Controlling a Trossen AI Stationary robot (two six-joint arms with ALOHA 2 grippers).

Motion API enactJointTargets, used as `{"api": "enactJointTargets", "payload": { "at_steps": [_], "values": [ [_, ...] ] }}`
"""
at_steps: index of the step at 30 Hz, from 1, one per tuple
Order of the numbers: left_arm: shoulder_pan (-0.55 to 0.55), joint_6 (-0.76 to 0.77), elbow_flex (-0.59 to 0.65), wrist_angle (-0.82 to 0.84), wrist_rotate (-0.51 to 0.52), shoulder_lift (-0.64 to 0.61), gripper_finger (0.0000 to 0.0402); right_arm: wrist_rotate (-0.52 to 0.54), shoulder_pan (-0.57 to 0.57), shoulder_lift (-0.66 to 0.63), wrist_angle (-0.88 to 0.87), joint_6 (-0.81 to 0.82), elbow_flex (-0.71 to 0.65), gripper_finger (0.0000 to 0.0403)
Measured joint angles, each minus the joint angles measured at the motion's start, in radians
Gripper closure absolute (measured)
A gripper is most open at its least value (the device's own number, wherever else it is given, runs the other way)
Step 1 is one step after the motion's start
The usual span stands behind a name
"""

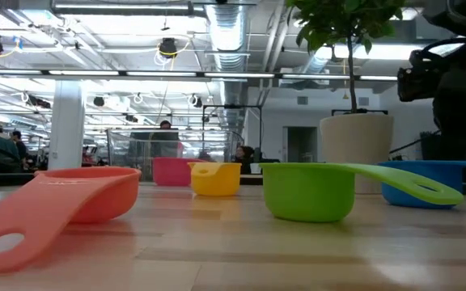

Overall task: Nest measuring cups in basket
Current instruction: Stack the blue measuring cup on top of the red measuring cup in the transparent bin

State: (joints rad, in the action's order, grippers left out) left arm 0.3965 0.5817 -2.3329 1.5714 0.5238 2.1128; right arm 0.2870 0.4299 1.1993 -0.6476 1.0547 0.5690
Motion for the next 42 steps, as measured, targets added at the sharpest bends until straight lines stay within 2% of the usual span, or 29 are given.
{"api": "enactJointTargets", "payload": {
  "at_steps": [6,11,15,20,23,27,35,42],
  "values": [
    [0.036,0.002,0.000,0.000,0.084,-0.064,0.0281,-0.029,0.038,0.090,0.019,0.053,0.032,0.0349],
    [0.055,0.032,0.000,0.000,0.139,-0.112,0.0281,-0.028,0.030,0.151,0.152,0.034,0.079,0.0349],
    [0.063,0.046,-0.001,0.000,0.144,-0.120,0.0281,-0.018,0.000,0.208,0.198,-0.014,0.133,0.0349],
    [0.074,0.068,0.017,-0.002,0.144,-0.119,0.0281,-0.006,-0.038,0.262,0.154,-0.067,0.200,0.0349],
    [0.083,0.105,0.050,-0.002,0.133,-0.116,0.0281,-0.061,-0.021,0.254,0.068,-0.071,0.221,0.0349],
    [0.104,0.153,0.089,0.002,0.127,-0.127,0.0281,-0.121,0.036,0.232,0.039,-0.071,0.225,0.0349],
    [0.122,0.186,0.098,0.000,0.129,-0.124,0.0281,-0.137,0.094,0.282,0.128,-0.057,0.225,0.0349],
    [0.122,0.176,0.098,0.000,0.134,-0.125,0.0281,-0.157,0.070,0.382,0.219,-0.070,0.225,0.0349]
  ]
}}
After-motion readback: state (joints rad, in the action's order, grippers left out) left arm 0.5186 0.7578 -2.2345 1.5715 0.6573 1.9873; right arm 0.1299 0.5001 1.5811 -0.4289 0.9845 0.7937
